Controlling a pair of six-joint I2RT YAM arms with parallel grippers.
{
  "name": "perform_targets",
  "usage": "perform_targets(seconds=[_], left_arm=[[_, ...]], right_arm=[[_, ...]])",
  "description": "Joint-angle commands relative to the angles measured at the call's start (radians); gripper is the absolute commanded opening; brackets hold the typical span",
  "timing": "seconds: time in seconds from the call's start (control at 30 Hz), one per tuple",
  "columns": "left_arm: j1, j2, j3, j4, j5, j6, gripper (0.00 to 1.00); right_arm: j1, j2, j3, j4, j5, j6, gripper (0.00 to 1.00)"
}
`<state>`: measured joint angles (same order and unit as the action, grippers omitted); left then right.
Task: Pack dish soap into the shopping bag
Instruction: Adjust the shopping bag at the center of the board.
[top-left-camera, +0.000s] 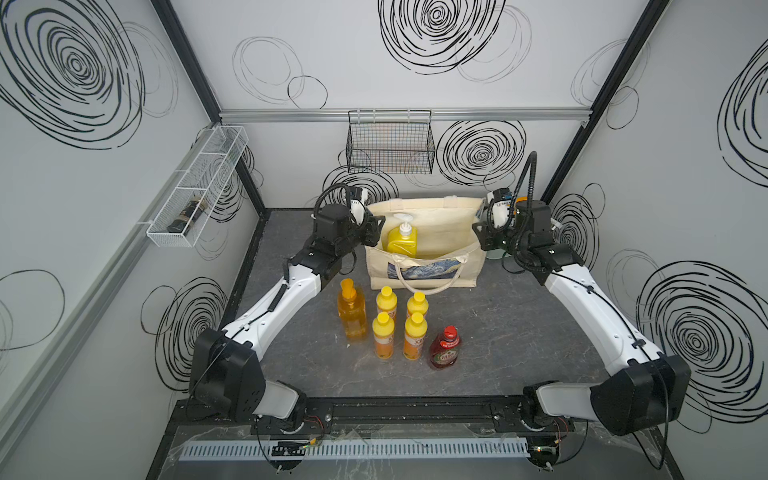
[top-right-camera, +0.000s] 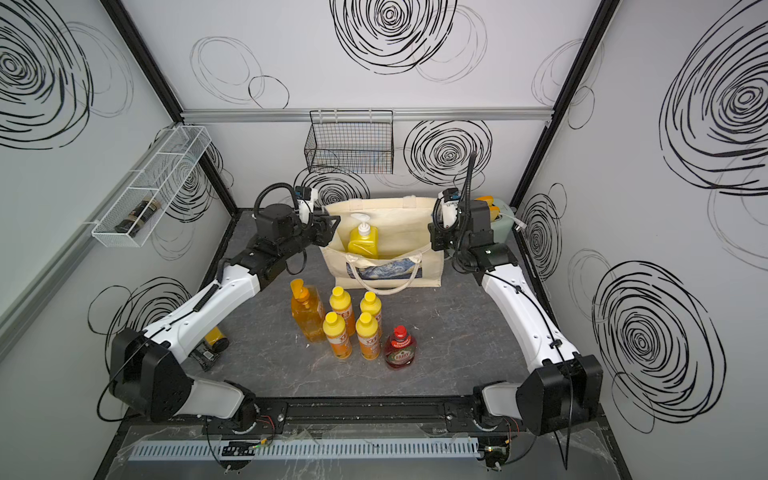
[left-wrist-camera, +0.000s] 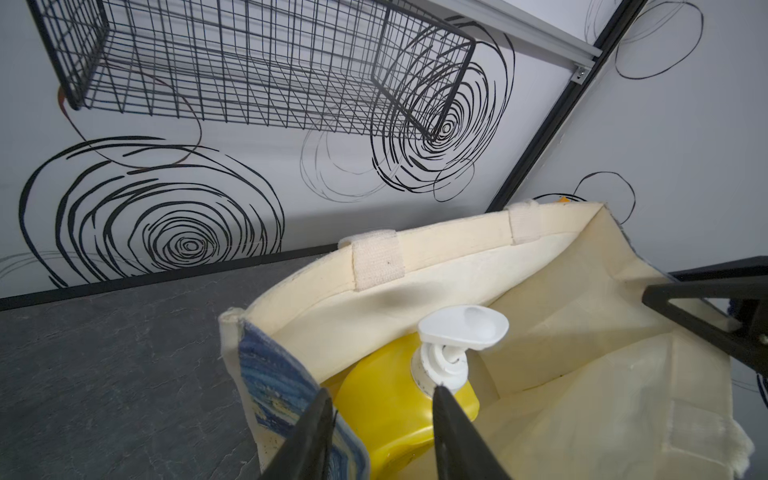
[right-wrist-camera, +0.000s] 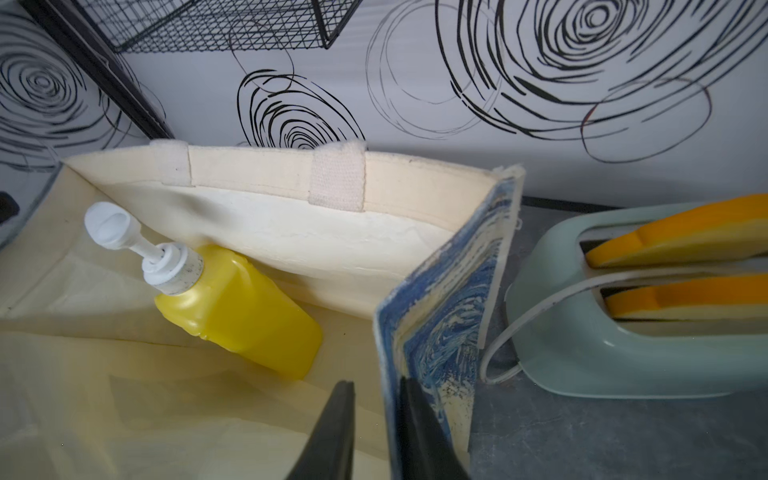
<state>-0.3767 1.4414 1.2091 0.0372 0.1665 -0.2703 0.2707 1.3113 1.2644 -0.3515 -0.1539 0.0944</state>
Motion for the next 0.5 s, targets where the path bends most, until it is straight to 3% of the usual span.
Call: perform_targets(seconds=[0.0,0.17,0.47], left_arm=[[-0.008,-0.011,0.041,-0.049,-0.047,-0.011,0.45],[-0.043,-0.06,0.029,-0.134,-0.166,-0.016,0.48],[-0.07,-0.101,-0.067,-0.105,-0.16,-0.024,0.44]], right_arm=[[0.042,-0.047,0.079,-0.078,0.066,-0.029,0.47],[0.155,-0.046,0.186,-0.154,0.142,-0.064,0.6],[0.258,0.119,0.315,-0.128,0.053,-0.076,0.64]])
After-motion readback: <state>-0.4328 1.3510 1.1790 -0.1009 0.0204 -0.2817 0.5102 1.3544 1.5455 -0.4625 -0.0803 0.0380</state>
